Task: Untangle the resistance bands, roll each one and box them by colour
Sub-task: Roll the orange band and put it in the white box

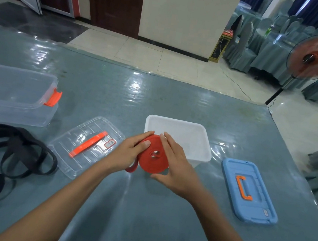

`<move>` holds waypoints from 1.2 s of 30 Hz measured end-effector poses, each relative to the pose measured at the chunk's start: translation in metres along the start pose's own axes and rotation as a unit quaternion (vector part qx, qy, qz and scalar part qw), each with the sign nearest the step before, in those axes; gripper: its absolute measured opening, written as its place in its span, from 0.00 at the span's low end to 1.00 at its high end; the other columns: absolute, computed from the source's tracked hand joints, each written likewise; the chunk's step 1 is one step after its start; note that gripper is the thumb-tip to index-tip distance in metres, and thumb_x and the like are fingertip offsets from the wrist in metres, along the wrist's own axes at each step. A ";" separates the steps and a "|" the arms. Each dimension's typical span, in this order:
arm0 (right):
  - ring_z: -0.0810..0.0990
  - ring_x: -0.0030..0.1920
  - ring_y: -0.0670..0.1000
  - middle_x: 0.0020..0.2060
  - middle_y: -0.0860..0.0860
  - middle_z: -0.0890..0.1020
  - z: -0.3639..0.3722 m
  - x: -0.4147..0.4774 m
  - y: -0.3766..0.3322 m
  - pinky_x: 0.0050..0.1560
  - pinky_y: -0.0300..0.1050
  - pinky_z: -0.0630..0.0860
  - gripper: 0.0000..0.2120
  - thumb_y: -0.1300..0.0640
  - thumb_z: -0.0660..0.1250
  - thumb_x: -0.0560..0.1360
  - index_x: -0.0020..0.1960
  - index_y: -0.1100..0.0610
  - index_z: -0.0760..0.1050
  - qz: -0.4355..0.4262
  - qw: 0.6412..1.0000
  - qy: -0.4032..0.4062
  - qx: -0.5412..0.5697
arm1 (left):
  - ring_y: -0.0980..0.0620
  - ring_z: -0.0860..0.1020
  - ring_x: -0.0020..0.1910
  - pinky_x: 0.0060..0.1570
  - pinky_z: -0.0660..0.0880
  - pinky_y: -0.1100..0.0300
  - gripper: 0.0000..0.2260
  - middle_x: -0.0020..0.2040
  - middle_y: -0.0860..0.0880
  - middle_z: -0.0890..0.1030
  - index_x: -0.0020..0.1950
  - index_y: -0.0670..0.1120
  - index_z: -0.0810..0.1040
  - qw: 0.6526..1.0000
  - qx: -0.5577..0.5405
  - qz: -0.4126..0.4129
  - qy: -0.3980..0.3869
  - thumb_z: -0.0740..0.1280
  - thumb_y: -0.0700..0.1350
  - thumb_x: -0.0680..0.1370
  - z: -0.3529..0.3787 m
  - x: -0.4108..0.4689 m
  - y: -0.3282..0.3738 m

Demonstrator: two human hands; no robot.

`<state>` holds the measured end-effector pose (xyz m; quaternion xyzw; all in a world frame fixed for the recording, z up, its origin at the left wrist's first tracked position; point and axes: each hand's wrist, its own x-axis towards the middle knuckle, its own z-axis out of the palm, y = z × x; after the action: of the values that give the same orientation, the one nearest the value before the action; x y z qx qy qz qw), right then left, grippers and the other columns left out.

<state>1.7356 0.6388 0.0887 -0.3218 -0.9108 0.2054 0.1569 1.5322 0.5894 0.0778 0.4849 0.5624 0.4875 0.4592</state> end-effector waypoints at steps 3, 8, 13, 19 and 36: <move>0.63 0.75 0.51 0.77 0.49 0.62 -0.001 0.003 0.002 0.70 0.48 0.71 0.50 0.40 0.75 0.69 0.81 0.55 0.54 -0.016 0.998 0.045 -0.040 | 0.55 0.77 0.67 0.69 0.72 0.59 0.17 0.69 0.50 0.78 0.75 0.48 0.73 1.000 0.005 -0.006 -0.011 0.62 0.43 0.85 -0.001 0.006 0.002; 0.69 0.70 0.49 0.71 0.49 0.72 0.009 0.012 0.000 0.71 0.39 0.65 0.47 0.38 0.75 0.65 0.76 0.58 0.64 0.037 0.988 0.148 -0.008 | 0.53 0.81 0.57 0.62 0.77 0.56 0.19 0.63 0.49 0.82 0.73 0.53 0.74 0.994 -0.065 -0.002 0.090 0.67 0.43 0.82 0.020 0.015 -0.004; 0.68 0.68 0.42 0.67 0.42 0.70 0.019 0.029 0.008 0.68 0.36 0.65 0.46 0.38 0.77 0.63 0.75 0.50 0.63 0.128 0.971 0.192 0.062 | 0.62 0.78 0.61 0.61 0.75 0.64 0.16 0.63 0.60 0.79 0.68 0.56 0.74 0.977 -0.060 0.001 0.205 0.67 0.45 0.82 0.038 0.037 -0.012; 0.72 0.63 0.45 0.63 0.42 0.73 0.010 0.056 0.038 0.66 0.46 0.72 0.40 0.40 0.77 0.63 0.71 0.48 0.66 0.208 0.948 0.222 0.094 | 0.60 0.72 0.65 0.69 0.68 0.59 0.18 0.65 0.59 0.73 0.71 0.55 0.71 0.981 -0.009 -0.013 0.192 0.66 0.46 0.81 0.061 0.066 -0.013; 0.76 0.53 0.54 0.60 0.53 0.69 0.025 0.107 0.132 0.54 0.50 0.77 0.42 0.44 0.80 0.59 0.66 0.56 0.66 0.361 0.930 -0.062 0.036 | 0.39 0.74 0.60 0.62 0.75 0.45 0.17 0.66 0.42 0.70 0.63 0.41 0.72 0.945 0.247 -0.215 -0.006 0.65 0.42 0.75 0.068 0.143 -0.030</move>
<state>1.7143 0.7948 0.0211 -0.6099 -0.7329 0.3001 0.0272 1.5810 0.7367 0.0344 0.4540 0.7530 0.2201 0.4224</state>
